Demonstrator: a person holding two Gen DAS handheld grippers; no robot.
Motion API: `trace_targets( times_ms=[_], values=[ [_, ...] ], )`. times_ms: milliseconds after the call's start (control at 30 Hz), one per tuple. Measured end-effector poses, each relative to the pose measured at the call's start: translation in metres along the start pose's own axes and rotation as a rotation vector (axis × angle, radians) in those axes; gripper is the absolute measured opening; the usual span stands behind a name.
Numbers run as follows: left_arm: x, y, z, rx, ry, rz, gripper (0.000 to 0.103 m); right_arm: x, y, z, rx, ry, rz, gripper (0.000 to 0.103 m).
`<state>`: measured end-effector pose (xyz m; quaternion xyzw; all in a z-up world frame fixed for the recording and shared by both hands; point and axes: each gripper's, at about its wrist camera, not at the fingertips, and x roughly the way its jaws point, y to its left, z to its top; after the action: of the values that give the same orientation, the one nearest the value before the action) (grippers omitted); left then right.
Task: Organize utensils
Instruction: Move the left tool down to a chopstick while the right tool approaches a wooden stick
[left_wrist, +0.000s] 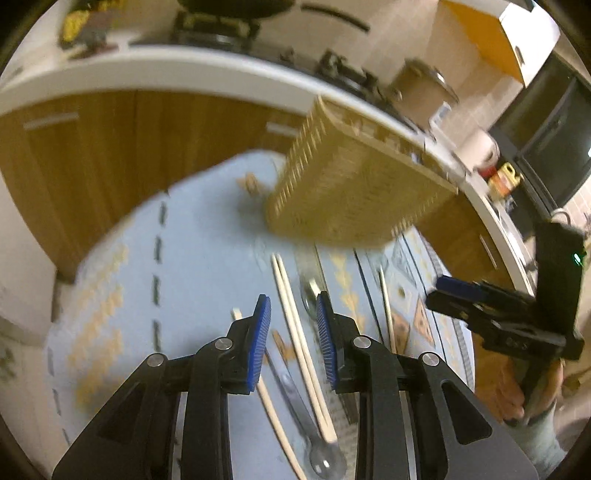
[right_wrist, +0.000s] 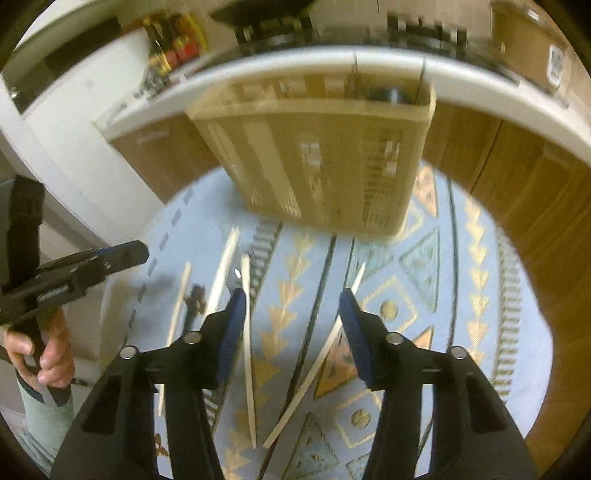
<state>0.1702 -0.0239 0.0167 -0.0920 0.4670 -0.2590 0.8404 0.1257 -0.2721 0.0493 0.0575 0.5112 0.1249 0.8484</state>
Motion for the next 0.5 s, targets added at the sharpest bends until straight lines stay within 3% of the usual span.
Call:
trace_targets(
  times_ms=[200,367,500],
  values=[
    [0.02,0.013,-0.011,0.002,0.067,0.071,0.024,0.043,-0.005,-0.008,0.059,0.153,0.051,0.038],
    [0.039,0.027,-0.014,0.003,0.147,0.093,0.019,0.065,0.022,-0.013,0.007,0.208,0.067,0.038],
    [0.045,0.031,-0.015,0.004,0.17,0.095,0.018,0.077,0.046,-0.015,-0.068,0.213,0.011,0.032]
  ],
)
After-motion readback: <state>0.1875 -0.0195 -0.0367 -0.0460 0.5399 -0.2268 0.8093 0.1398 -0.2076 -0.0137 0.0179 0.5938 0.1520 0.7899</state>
